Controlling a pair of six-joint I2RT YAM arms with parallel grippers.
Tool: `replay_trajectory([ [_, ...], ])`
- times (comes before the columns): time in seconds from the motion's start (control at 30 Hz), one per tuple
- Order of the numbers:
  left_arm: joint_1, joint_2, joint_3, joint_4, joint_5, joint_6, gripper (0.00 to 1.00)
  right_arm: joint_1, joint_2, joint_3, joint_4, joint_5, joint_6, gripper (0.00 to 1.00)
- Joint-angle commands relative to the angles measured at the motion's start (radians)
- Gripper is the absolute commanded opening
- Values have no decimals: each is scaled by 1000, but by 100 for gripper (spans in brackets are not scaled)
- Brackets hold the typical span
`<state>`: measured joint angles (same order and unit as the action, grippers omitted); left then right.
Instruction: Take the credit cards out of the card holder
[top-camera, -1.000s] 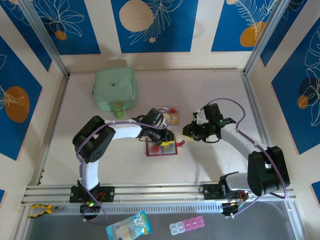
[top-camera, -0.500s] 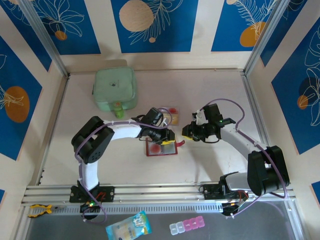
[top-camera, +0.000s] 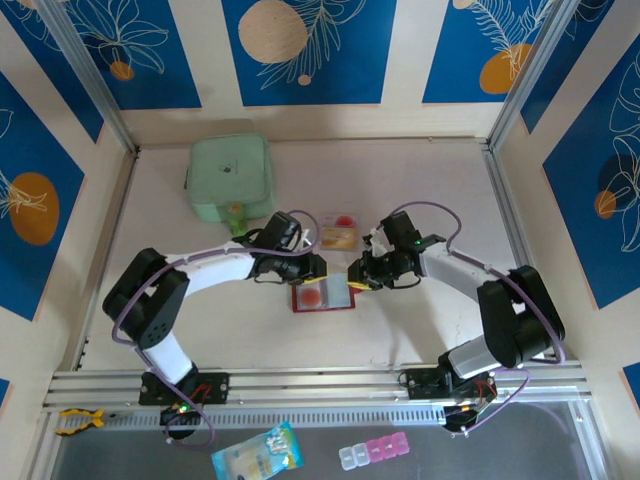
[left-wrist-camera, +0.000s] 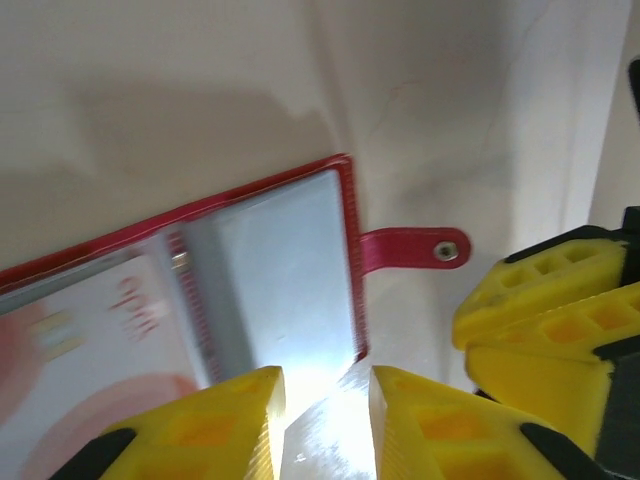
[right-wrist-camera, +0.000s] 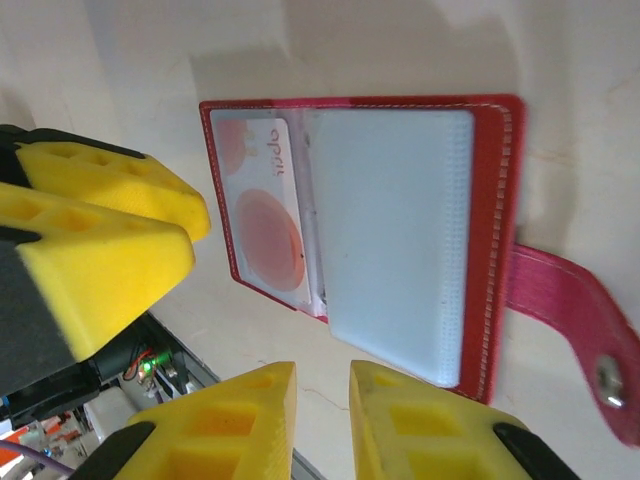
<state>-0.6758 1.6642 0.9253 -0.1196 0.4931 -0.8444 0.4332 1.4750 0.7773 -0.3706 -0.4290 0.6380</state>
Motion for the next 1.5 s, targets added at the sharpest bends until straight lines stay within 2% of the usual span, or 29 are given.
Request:
replay_trajectory([
  [0.0, 26, -45, -56, -29, -13, 23, 27, 37, 34, 47, 19, -7, 22, 21],
  [0.5, 84, -92, -166, -38, -11, 49, 8, 131, 177, 156, 15, 13, 32, 21],
  [1.03, 88, -59, -181, -60, -39, 85, 0, 161, 238, 214, -19, 33, 26, 24],
  [1.47, 88, -26, -181, -58, -40, 93, 0, 166, 255, 220, -20, 36, 25, 25],
])
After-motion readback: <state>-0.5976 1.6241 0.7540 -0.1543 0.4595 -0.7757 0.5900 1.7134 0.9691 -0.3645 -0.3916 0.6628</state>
